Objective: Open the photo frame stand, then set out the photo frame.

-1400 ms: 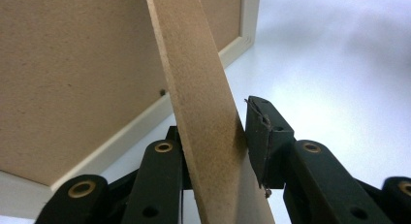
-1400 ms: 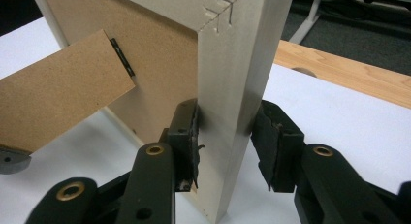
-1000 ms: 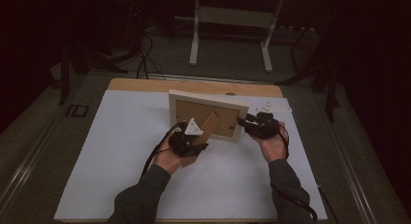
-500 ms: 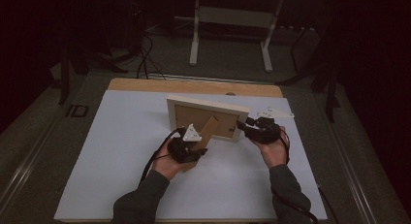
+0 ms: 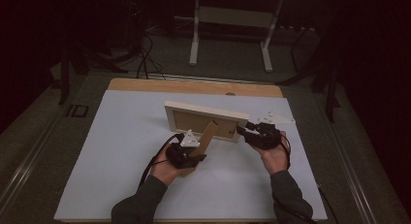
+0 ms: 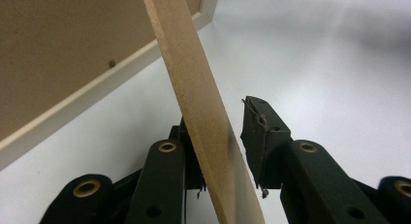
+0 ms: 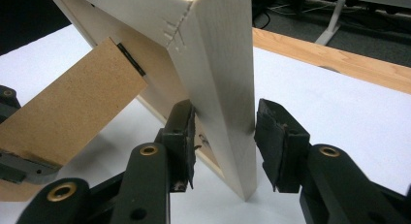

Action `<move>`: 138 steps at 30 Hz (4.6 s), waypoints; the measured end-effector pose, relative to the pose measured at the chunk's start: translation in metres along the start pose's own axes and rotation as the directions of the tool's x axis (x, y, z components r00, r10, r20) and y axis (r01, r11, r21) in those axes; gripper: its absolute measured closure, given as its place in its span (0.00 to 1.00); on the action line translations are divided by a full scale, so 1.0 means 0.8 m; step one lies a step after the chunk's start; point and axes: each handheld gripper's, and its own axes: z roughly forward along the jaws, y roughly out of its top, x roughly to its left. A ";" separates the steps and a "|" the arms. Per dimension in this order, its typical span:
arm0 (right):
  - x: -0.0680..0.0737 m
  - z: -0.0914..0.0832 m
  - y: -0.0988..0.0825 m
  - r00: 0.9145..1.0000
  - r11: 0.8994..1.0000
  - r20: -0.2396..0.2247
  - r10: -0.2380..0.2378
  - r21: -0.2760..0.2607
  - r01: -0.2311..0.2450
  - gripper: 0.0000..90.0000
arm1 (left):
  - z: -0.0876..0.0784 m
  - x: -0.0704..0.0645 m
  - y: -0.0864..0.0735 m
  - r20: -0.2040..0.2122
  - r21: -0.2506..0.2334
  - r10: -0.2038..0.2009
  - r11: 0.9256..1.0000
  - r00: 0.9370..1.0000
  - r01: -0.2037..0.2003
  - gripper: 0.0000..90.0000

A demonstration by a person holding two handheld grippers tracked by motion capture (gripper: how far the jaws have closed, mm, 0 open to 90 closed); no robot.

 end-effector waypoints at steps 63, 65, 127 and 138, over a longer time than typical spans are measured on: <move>0.022 -0.018 -0.027 0.998 0.998 -0.008 -0.057 0.002 0.057 0.65 | -0.023 -0.003 -0.025 0.028 -0.024 -0.019 1.000 0.999 0.020 0.79; 0.021 -0.018 -0.027 0.998 0.998 -0.010 -0.057 0.002 0.057 0.66 | -0.027 -0.002 -0.024 0.033 -0.036 -0.025 0.999 0.999 0.026 0.79; -0.009 -0.035 -0.068 0.999 0.998 -0.033 -0.043 0.039 0.045 0.76 | -0.110 0.056 -0.032 -0.101 -0.277 -0.245 0.938 0.964 0.209 0.85; -0.017 -0.031 -0.061 1.000 0.999 0.019 -0.021 0.026 0.020 0.91 | -0.114 0.060 -0.031 -0.128 -0.281 -0.268 0.933 0.955 0.224 0.99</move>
